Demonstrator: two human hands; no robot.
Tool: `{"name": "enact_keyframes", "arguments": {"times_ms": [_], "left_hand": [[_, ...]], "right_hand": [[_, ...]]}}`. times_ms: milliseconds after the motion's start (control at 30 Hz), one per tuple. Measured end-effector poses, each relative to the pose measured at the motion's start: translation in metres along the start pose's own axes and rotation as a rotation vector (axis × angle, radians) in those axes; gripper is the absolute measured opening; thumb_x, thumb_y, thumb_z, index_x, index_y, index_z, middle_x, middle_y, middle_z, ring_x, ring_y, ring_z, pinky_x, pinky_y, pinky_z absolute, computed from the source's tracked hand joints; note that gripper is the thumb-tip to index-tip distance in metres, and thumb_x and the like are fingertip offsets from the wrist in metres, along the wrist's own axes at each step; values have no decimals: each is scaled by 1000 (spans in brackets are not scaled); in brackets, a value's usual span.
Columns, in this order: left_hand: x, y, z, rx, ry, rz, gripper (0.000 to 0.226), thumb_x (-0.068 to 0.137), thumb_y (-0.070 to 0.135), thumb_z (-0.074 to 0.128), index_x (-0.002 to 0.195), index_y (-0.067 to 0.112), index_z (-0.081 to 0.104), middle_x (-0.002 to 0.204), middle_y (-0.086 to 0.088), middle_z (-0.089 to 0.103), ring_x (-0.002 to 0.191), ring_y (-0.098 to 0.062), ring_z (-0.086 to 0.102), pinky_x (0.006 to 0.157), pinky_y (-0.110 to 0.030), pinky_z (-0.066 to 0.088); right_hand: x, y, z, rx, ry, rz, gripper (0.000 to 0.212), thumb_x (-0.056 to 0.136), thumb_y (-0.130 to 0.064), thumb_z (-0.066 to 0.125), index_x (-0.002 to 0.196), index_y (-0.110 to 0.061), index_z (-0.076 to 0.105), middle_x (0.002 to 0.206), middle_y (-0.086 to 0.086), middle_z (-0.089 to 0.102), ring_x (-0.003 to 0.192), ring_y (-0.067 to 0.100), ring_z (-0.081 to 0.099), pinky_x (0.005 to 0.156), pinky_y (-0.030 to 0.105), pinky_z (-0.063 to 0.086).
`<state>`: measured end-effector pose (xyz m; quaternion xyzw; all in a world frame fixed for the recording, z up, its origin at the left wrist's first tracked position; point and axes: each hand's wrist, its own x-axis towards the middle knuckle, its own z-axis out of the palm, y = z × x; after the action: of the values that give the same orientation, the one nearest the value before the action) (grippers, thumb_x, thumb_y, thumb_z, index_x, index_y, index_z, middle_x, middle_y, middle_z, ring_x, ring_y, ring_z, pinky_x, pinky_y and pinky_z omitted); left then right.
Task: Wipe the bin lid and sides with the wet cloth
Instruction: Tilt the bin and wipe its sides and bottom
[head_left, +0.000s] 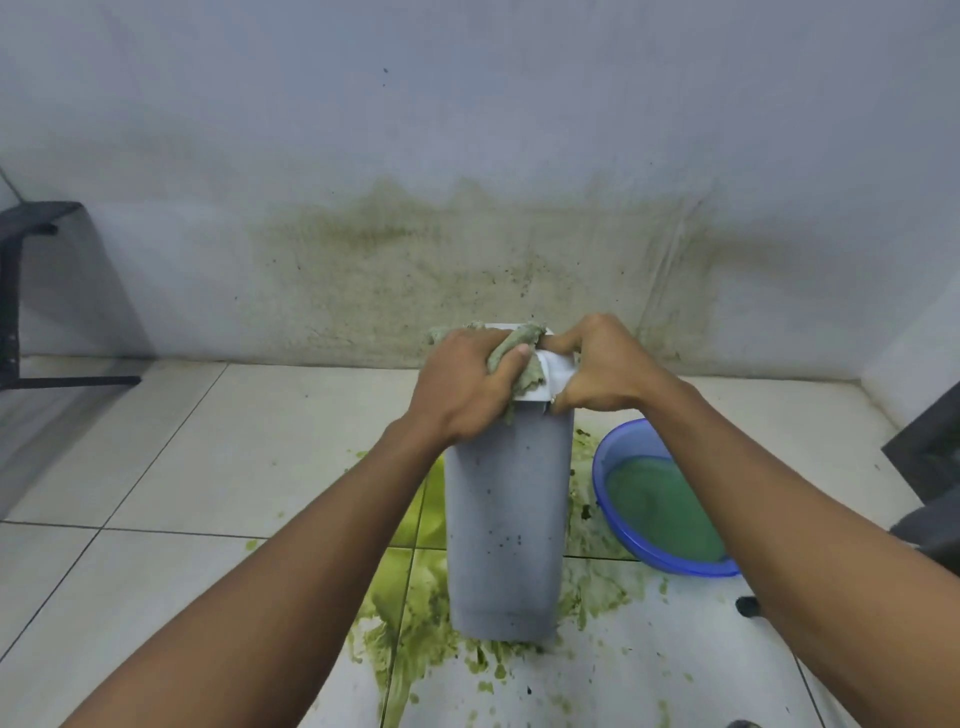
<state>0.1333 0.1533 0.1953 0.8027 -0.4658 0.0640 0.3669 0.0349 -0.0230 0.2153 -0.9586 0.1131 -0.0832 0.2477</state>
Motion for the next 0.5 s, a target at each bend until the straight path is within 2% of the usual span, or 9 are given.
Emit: {"name": "enact_keyframes", "arguments": {"times_ms": [67, 133, 200, 233, 300, 367, 433, 500], "left_hand": [[7, -5, 3, -53, 6, -5, 32, 102, 43, 44, 95, 26, 71, 89, 6, 70, 81, -15, 60, 71, -37, 45], [5, -12, 11, -79, 50, -11, 37, 105, 45, 39, 123, 29, 67, 117, 7, 69, 108, -16, 60, 93, -42, 47], [-8, -21, 25, -73, 111, -38, 46, 108, 42, 36, 149, 27, 49, 150, 2, 52, 141, -21, 43, 118, -43, 31], [-17, -24, 33, -77, 148, -58, 50, 109, 37, 36, 156, 24, 38, 161, 0, 39, 151, -20, 29, 125, -40, 20], [-37, -26, 48, -87, 208, -77, 56, 109, 31, 36, 163, 21, 20, 171, 1, 14, 158, -19, 7, 127, -28, 4], [-48, -30, 62, -111, 242, -96, 62, 109, 26, 37, 164, 20, 9, 172, 2, 1, 159, -23, -3, 126, -22, -1], [-52, -36, 77, -108, 244, -111, 65, 109, 21, 38, 164, 19, 3, 172, 0, -4, 158, -26, -6, 126, -24, -1], [-65, -42, 93, 2, 201, -68, 64, 108, 20, 39, 163, 19, 6, 172, -2, -4, 158, -31, -2, 128, -32, 6]], "right_hand": [[11, 0, -5, 1, -33, 23, 75, 51, -21, 96, 121, -17, 73, 77, -10, 68, 70, 6, 59, 56, 20, 43], [21, 2, -9, 19, -44, 59, 76, 54, -18, 95, 126, -15, 70, 103, 2, 76, 93, 15, 68, 68, 26, 51], [31, 6, -7, 87, -4, 88, 71, 59, -11, 90, 127, -15, 70, 113, 4, 74, 104, 17, 68, 75, 30, 54], [35, 8, -5, 131, 14, 95, 68, 62, -7, 87, 127, -16, 70, 114, 4, 74, 106, 17, 67, 75, 30, 53], [41, 13, -1, 227, -7, 100, 66, 67, -4, 83, 129, -18, 68, 119, 2, 72, 109, 17, 65, 77, 29, 51], [43, 19, 1, 368, -75, 103, 66, 69, -14, 86, 132, -22, 66, 127, -2, 68, 116, 16, 62, 87, 31, 51], [45, 21, 1, 512, -87, 117, 61, 70, -35, 89, 127, -24, 70, 126, -6, 69, 116, 12, 62, 95, 32, 51], [45, 23, 2, 573, -36, 127, 47, 74, -45, 84, 116, -28, 75, 117, -12, 72, 110, 7, 65, 95, 31, 52]]}}
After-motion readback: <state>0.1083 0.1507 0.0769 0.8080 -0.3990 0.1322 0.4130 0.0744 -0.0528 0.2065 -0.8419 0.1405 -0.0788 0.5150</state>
